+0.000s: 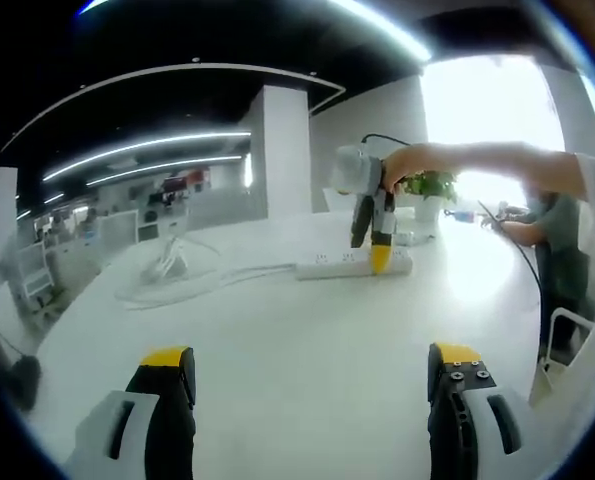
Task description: Straighten the power strip on the desk, plug the charger into it
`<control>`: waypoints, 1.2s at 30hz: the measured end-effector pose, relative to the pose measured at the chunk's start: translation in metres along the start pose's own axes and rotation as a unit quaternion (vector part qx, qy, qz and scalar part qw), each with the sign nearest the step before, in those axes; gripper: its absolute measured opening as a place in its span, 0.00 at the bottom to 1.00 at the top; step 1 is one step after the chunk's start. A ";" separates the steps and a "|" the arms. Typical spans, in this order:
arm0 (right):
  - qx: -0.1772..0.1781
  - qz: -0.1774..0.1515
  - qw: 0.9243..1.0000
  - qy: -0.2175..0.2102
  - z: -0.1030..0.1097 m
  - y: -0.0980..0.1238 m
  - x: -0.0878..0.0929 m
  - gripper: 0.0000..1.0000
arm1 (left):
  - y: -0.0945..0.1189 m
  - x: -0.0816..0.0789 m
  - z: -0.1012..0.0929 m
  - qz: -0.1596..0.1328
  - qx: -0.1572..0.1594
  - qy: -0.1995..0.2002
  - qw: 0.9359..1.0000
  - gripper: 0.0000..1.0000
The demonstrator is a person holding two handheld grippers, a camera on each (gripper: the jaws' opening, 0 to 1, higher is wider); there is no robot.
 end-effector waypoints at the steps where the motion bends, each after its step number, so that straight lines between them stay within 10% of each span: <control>1: -0.001 0.000 1.000 0.005 0.000 0.000 0.000 0.63 | 0.000 0.000 0.000 0.000 0.000 0.000 1.000 0.99; 36: -0.023 0.008 0.989 0.143 0.004 -0.001 -0.006 0.63 | -0.003 -0.005 0.003 0.001 -0.008 -0.005 1.000 0.99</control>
Point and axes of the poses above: the point that each gripper's makers call its tool centre point, and the gripper's own axes: y roughly backward along the fingers, z roughly to its left, x roughly out of its underside, the point moved 2 cm from there along y, roughly backward along the fingers, and after that the axes turned 6 degrees about y, right-handed, at the moved point
